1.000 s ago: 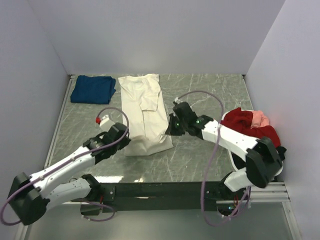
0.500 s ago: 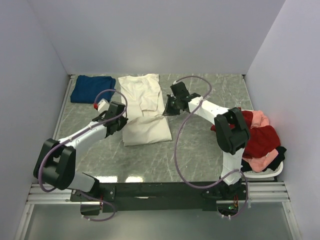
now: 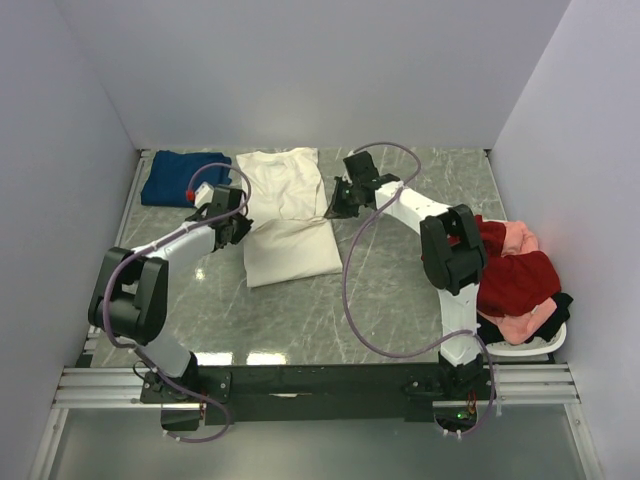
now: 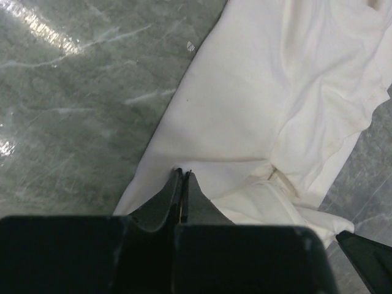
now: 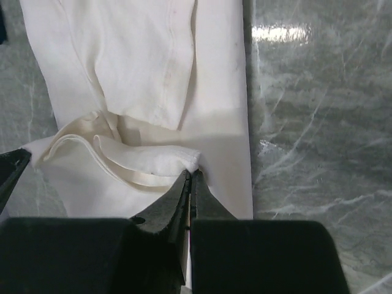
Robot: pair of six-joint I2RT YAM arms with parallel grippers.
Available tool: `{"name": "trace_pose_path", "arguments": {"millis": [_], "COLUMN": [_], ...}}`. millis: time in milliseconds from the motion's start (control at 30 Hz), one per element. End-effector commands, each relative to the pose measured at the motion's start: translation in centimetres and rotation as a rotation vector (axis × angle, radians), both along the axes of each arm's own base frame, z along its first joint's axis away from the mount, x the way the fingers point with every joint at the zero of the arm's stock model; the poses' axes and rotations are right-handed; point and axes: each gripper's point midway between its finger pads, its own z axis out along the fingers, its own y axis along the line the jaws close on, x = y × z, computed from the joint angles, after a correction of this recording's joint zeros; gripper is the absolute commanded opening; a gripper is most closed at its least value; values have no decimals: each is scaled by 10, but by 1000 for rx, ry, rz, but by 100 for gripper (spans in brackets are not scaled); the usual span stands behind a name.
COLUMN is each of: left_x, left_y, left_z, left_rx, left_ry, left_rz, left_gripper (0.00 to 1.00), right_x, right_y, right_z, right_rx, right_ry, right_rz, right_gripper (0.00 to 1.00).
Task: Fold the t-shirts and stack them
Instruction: Fold the tshirt
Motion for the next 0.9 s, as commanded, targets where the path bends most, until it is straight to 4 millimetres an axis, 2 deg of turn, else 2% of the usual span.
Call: {"name": "trace_pose_path", "arguments": {"millis": [0,67,100,133,167,200,233,333,433,467,500,600,633,667,733,867], "left_x": [23,33,37,39,42,43,46,49,48,48,45,38,33,30,27,25], "left_y": [-6,-11,-9,-9,-14,-11,-10,-6,-1,0,0,-7,-7,-9,-18,-29], "left_z": [18,20,20,19,22,23,28,43,65,77,79,85,80,78,75,47], "left_rx": [-19,-48,-59,-66,-92,-99,-106,-97,-76,-72,-69,-62,-55,-57,-65,-75], "left_ry": [-69,-105,-109,-110,-133,-140,-165,-212,-256,-280,-276,-265,-246,-239,-240,-180], "left_rz": [-44,-92,-96,-105,-135,-137,-136,-148,-145,-143,-143,-149,-145,-143,-156,-188], "left_gripper": [1,1,1,3,6,12,25,37,50,51,51,50,40,35,24,7], "right_x": [19,21,22,23,23,24,26,27,20,14,11,-6,-9,-15,-17,-14], "right_y": [0,-1,-2,-3,-2,-4,-6,-10,-13,-12,-11,5,11,22,31,45], "right_z": [8,9,9,9,12,15,17,32,45,50,52,55,55,54,52,32], "right_rx": [16,25,26,29,37,39,38,23,23,31,29,18,18,16,-3,-30], "right_ry": [-31,-27,-27,-27,-34,-40,-48,-83,-111,-128,-139,-157,-162,-168,-176,-141], "right_rz": [8,7,5,4,8,7,8,9,8,12,13,51,66,94,113,131], "right_gripper": [0,2,6,16,21,27,37,50,52,52,52,51,50,50,50,49]}}
